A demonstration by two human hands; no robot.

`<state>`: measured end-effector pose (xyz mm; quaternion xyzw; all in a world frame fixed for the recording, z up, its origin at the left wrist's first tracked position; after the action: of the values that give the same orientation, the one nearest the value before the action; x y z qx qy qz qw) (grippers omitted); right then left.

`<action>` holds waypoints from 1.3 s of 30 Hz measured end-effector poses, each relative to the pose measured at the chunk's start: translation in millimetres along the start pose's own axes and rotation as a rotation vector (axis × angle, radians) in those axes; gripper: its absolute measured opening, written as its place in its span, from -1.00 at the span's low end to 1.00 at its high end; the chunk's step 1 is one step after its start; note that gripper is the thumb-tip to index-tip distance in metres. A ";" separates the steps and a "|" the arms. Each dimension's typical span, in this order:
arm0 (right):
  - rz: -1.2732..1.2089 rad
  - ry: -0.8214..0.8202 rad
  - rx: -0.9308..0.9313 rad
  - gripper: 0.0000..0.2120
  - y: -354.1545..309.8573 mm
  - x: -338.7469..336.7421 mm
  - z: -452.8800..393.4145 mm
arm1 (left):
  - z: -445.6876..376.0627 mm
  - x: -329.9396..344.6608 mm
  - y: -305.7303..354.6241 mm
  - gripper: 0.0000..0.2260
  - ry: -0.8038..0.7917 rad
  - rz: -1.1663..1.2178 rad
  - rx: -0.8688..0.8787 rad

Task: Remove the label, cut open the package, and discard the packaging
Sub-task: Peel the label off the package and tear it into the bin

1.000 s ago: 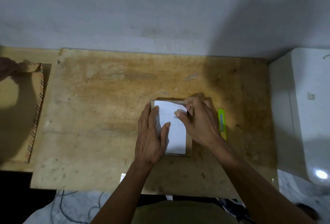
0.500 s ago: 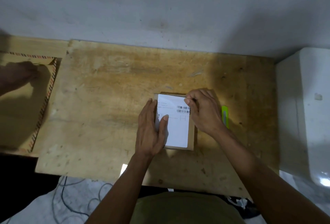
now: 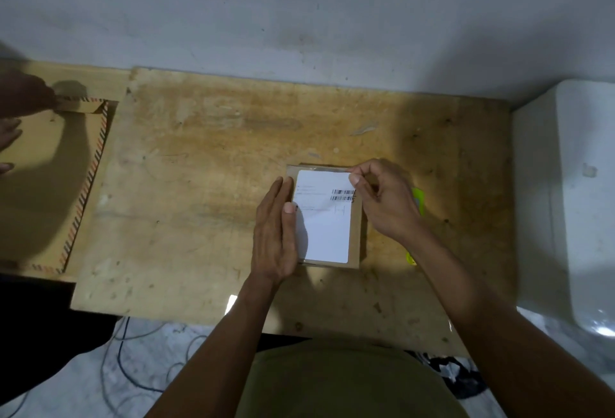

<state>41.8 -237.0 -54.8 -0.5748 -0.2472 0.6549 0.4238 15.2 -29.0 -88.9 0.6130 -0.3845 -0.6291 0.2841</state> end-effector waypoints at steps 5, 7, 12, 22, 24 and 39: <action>-0.041 -0.022 0.092 -0.88 5.5 -3.7 6.3 | 0.8 -1.7 1.2 -0.59 0.035 0.054 -0.043; -0.061 -0.047 0.114 -0.89 9.7 -5.0 8.8 | 1.6 -1.7 0.5 -0.59 0.030 0.061 -0.073; -0.161 -0.068 0.145 -0.88 15.2 -9.5 16.4 | 2.2 1.4 -2.3 -0.59 0.019 0.102 -0.099; -0.157 -0.043 0.035 -0.87 9.0 -27.0 21.9 | 1.7 2.1 -6.2 -0.57 0.014 0.169 -0.120; -0.187 -0.076 0.055 -0.86 14.3 -30.1 25.0 | 1.9 2.1 -6.6 -0.57 0.011 0.177 -0.127; -0.352 -0.247 0.176 -0.92 38.0 -40.8 73.5 | 2.8 2.0 -11.3 -0.57 -0.012 0.180 -0.118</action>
<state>-40.1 -279.0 -47.5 -0.3993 -0.3356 0.6552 0.5465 13.6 -24.2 -99.5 0.5545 -0.4017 -0.6262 0.3728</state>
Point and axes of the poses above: each hand's wrist, its own z-axis away from the middle knuckle, its own x-axis out of the palm, y = z × x, the point moved 3 cm from there along -z, towards the middle knuckle, and after that the axes turned 3 degrees about x, right-handed, at the moved point
